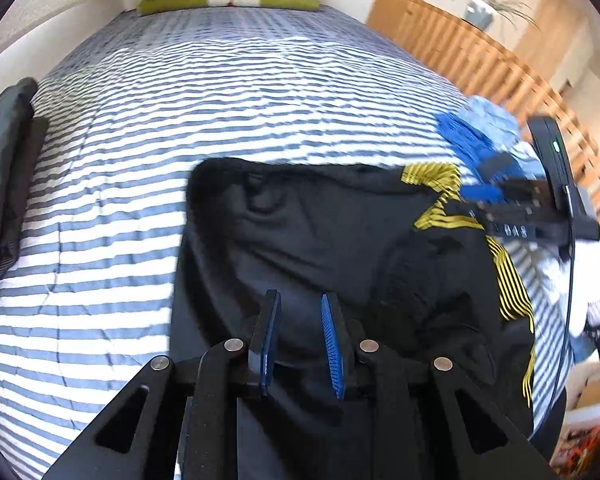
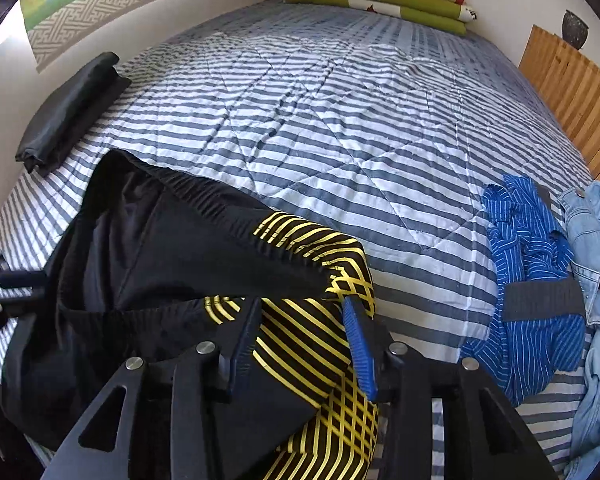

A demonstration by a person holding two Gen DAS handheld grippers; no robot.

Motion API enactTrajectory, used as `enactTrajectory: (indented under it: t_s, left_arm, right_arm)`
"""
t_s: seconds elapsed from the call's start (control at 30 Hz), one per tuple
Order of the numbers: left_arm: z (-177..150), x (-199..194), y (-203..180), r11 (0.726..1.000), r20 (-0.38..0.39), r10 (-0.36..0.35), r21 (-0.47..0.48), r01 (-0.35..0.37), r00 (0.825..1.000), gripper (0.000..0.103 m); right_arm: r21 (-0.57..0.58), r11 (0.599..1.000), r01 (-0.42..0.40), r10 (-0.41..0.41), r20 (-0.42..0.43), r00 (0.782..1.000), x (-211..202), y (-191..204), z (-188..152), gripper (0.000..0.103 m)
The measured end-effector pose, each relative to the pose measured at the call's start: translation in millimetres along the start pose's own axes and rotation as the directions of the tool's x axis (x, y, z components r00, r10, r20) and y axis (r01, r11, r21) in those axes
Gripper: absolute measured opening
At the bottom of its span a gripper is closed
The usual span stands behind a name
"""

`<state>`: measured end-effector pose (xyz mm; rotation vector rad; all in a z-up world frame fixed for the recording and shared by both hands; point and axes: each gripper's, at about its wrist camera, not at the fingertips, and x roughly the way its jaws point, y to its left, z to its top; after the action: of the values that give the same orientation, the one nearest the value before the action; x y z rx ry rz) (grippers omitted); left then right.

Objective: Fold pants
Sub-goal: 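Lower the pants onto the bed cover with both tools, waistband first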

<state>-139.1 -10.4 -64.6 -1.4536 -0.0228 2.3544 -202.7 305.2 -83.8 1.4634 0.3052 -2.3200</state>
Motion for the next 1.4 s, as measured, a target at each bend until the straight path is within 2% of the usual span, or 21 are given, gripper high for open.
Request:
enactTrajectory:
  t_s: [0.07, 0.17, 0.23, 0.27, 0.3, 0.37, 0.43, 0.5, 0.53, 0.57, 0.63, 0.7, 0.8, 0.93, 1.0, 1.1, 1.13, 1.17, 1.2, 1.27, 1.4]
  left_arm:
    - [18, 7, 28, 0.996, 0.0, 0.065, -0.062, -0.065, 0.998, 0.024]
    - [37, 28, 61, 0.983, -0.027, 0.02, -0.184, -0.025, 0.999, 0.024]
    - [43, 45, 64, 0.983, -0.045, 0.027, -0.179, -0.035, 0.999, 0.021]
    - [46, 50, 62, 0.986, -0.055, 0.055, -0.157, -0.063, 0.997, 0.004]
    - [48, 55, 60, 0.988, -0.066, 0.07, -0.134, -0.078, 0.995, 0.004]
    - [50, 55, 60, 0.988, -0.053, 0.084, -0.126, -0.09, 0.995, 0.004]
    - [56, 50, 67, 0.986, -0.034, 0.045, -0.161, -0.05, 0.998, 0.004]
    - [63, 40, 75, 0.976, 0.001, 0.003, -0.218, -0.002, 1.0, 0.005]
    - [68, 37, 78, 0.972, 0.015, 0.009, -0.236, -0.005, 1.0, 0.009]
    - [74, 34, 81, 0.966, 0.019, 0.018, -0.258, -0.012, 1.0, 0.02]
    - [83, 36, 83, 0.961, 0.042, 0.005, -0.278, 0.007, 0.999, 0.039]
    - [83, 28, 81, 0.967, 0.064, 0.011, -0.254, 0.006, 0.998, 0.042]
    - [81, 28, 75, 0.985, 0.065, 0.015, -0.174, -0.003, 0.998, 0.046]
    - [77, 44, 67, 0.995, 0.023, 0.009, -0.098, -0.007, 1.0, 0.06]
    - [77, 53, 62, 0.998, 0.018, 0.0, -0.067, 0.001, 1.0, 0.063]
    - [80, 71, 54, 1.0, 0.0, 0.014, -0.023, -0.014, 1.0, 0.071]
    - [81, 77, 51, 0.999, -0.012, 0.042, -0.01, -0.043, 0.999, 0.066]
    - [82, 85, 47, 0.998, -0.04, 0.06, 0.015, -0.06, 0.997, 0.028]
    - [83, 91, 45, 0.996, -0.073, 0.089, 0.023, -0.087, 0.993, 0.003]
    - [85, 93, 48, 0.996, -0.078, 0.092, 0.001, -0.092, 0.993, 0.004]
    - [105, 74, 68, 0.992, -0.029, 0.085, -0.092, -0.088, 0.996, 0.004]
  right_arm:
    - [-0.004, 1.0, 0.015, -0.015, -0.047, 0.999, 20, 2, 1, 0.042]
    - [-0.013, 0.999, 0.046, -0.047, -0.093, 0.995, 40, 5, -4, 0.04]
    - [-0.025, 0.999, 0.046, -0.047, -0.071, 0.996, 39, 8, -8, 0.021]
    - [-0.027, 0.999, 0.042, -0.043, -0.063, 0.997, 36, 10, -8, 0.014]
    - [-0.023, 0.999, 0.03, -0.031, -0.052, 0.998, 31, 10, -8, 0.007]
    - [-0.006, 1.0, 0.01, -0.01, -0.007, 1.0, 16, 9, -6, 0.005]
    - [0.014, 0.999, -0.042, 0.04, 0.074, 0.996, -9, 3, -3, 0.005]
    - [0.05, 0.991, -0.122, 0.11, 0.195, 0.975, -40, -10, -1, 0.005]
    - [0.086, 0.984, -0.154, 0.128, 0.257, 0.958, -53, -22, 2, 0.005]
    - [0.14, 0.977, -0.161, 0.114, 0.3, 0.947, -60, -35, 5, 0.005]
    - [0.27, 0.959, -0.083, 0.004, 0.281, 0.96, -55, -63, 16, 0.013]
    - [0.3, 0.954, 0.014, -0.075, 0.193, 0.978, -37, -80, 24, 0.017]
    - [0.27, 0.96, 0.08, -0.126, 0.158, 0.979, -23, -84, 28, 0.018]
    - [0.196, 0.98, 0.022, -0.052, 0.148, 0.988, -8, -72, 36, 0.038]
    - [0.183, 0.982, 0.044, -0.071, 0.146, 0.987, 0, -66, 42, 0.038]
    - [0.2, 0.98, -0.01, -0.014, 0.122, 0.992, 13, -62, 54, 0.039]
    - [0.204, 0.979, -0.01, -0.011, 0.101, 0.995, 21, -61, 58, 0.039]
    - [0.209, 0.978, 0.011, -0.029, 0.085, 0.996, 27, -59, 61, 0.039]
    - [0.208, 0.978, 0.026, -0.041, 0.072, 0.997, 33, -57, 62, 0.037]
    - [0.198, 0.98, 0.031, -0.043, 0.055, 0.998, 37, -53, 62, 0.006]
    - [0.185, 0.983, 0.015, -0.039, 0.129, 0.991, 15, -53, 61, 0.001]
